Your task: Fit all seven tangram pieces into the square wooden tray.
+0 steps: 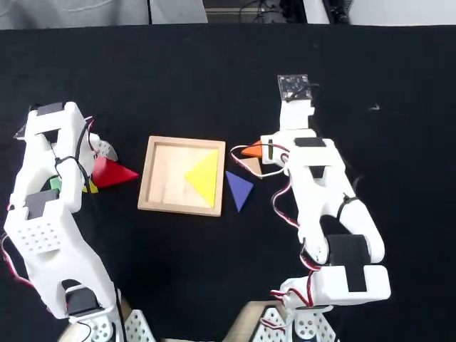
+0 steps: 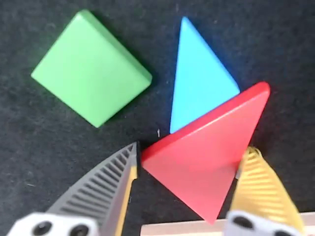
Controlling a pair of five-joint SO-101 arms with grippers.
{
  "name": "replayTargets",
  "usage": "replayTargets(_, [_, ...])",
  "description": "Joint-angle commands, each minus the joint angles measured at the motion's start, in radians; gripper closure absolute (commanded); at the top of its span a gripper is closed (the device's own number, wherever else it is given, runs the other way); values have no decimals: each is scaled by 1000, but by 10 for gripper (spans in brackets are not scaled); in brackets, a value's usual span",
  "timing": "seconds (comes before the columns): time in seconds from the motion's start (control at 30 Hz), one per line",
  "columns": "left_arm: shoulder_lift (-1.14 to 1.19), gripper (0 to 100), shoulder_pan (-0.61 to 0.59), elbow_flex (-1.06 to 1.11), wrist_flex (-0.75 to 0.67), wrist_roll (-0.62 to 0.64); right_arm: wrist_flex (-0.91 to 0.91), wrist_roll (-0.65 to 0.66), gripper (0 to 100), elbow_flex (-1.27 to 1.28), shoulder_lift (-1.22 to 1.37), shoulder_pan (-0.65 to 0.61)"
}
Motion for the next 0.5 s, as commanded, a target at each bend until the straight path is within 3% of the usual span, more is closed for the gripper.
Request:
replayTargets(0.0, [8,707,13,-1,-15,12,-11,11,987,-58,-4,14])
replayTargets(0.17, [-2,711,22,-8,3,11,-12,11,987,-58,-4,14])
replayTargets(0.37, [-68,711,22,-125,180,9,-12,11,987,-58,-4,14])
replayTargets(0.47, [-84,711,22,-153,189,-29,-12,11,987,-58,-4,14])
